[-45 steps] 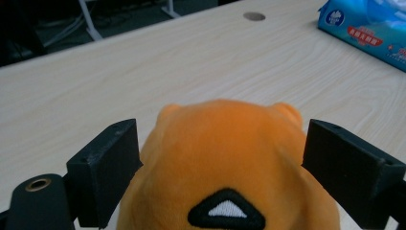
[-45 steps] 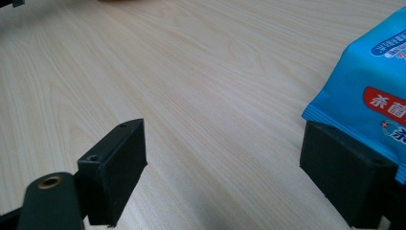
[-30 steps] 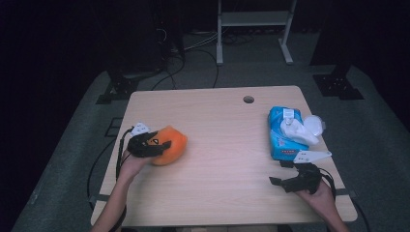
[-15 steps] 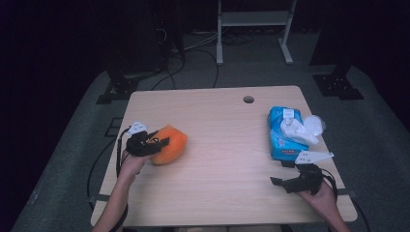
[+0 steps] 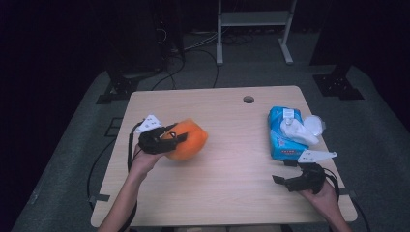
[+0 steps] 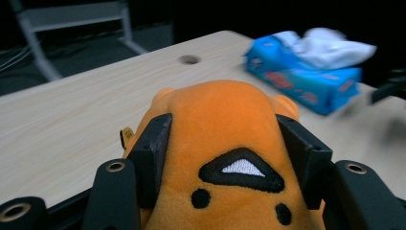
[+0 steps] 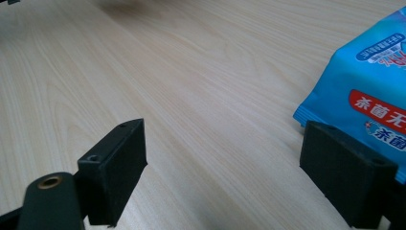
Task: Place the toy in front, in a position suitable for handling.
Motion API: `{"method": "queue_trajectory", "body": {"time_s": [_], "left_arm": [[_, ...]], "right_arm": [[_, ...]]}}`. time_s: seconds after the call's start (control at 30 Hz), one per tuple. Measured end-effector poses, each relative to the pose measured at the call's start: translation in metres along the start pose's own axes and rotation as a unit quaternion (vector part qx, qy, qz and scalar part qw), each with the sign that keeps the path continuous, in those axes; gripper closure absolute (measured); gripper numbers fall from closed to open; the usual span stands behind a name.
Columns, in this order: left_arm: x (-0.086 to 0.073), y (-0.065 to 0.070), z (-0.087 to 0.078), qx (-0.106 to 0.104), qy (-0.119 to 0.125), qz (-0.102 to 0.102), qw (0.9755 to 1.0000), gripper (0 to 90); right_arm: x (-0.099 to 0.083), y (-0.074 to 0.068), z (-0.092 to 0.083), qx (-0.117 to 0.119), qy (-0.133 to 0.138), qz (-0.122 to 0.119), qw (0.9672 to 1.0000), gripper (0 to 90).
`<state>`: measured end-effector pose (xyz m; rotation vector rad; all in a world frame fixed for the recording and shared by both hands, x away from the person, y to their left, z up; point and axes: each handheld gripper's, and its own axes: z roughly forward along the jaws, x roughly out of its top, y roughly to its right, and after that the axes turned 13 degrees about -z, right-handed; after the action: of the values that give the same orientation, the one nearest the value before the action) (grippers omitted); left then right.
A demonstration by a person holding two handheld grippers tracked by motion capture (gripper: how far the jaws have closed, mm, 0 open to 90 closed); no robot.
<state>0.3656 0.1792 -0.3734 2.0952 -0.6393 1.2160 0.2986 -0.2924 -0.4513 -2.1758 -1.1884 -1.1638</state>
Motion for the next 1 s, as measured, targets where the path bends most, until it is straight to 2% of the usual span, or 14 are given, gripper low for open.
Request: {"method": "queue_trajectory", "body": {"time_s": [0.1, 0.17, 0.2, 0.23, 0.37, 0.4, 0.43, 0.5, 0.53, 0.6, 0.63, 0.7, 0.83, 1.0], "left_arm": [[0.0, 0.02, 0.012, -0.026, -0.009, 0.015, 0.9995, 43.1], [-0.004, 0.036, 0.025, -0.052, -0.017, 0.023, 0.9982, 43.2], [-0.004, 0.036, 0.025, -0.052, -0.017, 0.023, 0.9982, 43.2], [-0.009, 0.049, 0.037, -0.075, -0.027, 0.031, 0.9964, 43.2], [-0.025, 0.073, 0.061, -0.114, -0.055, 0.047, 0.9908, 43.4], [-0.025, 0.073, 0.061, -0.114, -0.055, 0.047, 0.9908, 43.3], [-0.038, 0.081, 0.072, -0.13, -0.072, 0.053, 0.9875, 43.3], [-0.052, 0.083, 0.081, -0.143, -0.09, 0.053, 0.9843, 43.2], [-0.059, 0.083, 0.084, -0.146, -0.099, 0.055, 0.9828, 42.9], [-0.063, 0.083, 0.085, -0.154, -0.092, 0.047, 0.9827, 42.5], [-0.061, 0.085, 0.083, -0.147, -0.096, 0.069, 0.9821, 41.9], [-0.063, 0.085, 0.081, -0.147, -0.095, 0.077, 0.9815, 41.0], [-0.069, 0.083, 0.08, -0.15, -0.091, 0.076, 0.9816, 39.3], [-0.072, 0.087, 0.08, -0.146, -0.087, 0.096, 0.9808, 36.3]], "right_arm": [[0.0, 0.001, -0.001, -0.002, 0.0, 0.002, 1.0, 15.1], [-0.001, 0.002, -0.002, -0.003, 0.001, 0.002, 1.0, 15.1], [-0.001, 0.002, -0.002, -0.003, 0.002, 0.002, 1.0, 15.1], [-0.001, 0.002, -0.003, -0.004, 0.002, 0.003, 1.0, 15.0], [-0.001, 0.003, -0.005, -0.007, 0.006, 0.004, 1.0, 15.0], [-0.001, 0.003, -0.005, -0.007, 0.006, 0.004, 1.0, 15.0], [-0.001, 0.004, -0.007, -0.009, 0.007, 0.003, 0.9999, 15.0], [-0.002, 0.004, -0.009, -0.011, 0.008, 0.003, 0.9999, 15.1], [-0.002, 0.004, -0.009, -0.011, 0.009, 0.003, 0.9999, 15.1], [-0.002, 0.004, -0.01, -0.012, 0.01, 0.003, 0.9999, 15.1], [-0.003, 0.005, -0.011, -0.014, 0.011, 0.003, 0.9998, 15.1], [-0.003, 0.006, -0.011, -0.015, 0.012, 0.002, 0.9998, 15.1], [-0.001, 0.005, -0.013, -0.022, 0.016, -0.003, 0.9996, 15.3], [0.005, 0.006, -0.018, -0.041, 0.032, -0.01, 0.9986, 15.3]]}}
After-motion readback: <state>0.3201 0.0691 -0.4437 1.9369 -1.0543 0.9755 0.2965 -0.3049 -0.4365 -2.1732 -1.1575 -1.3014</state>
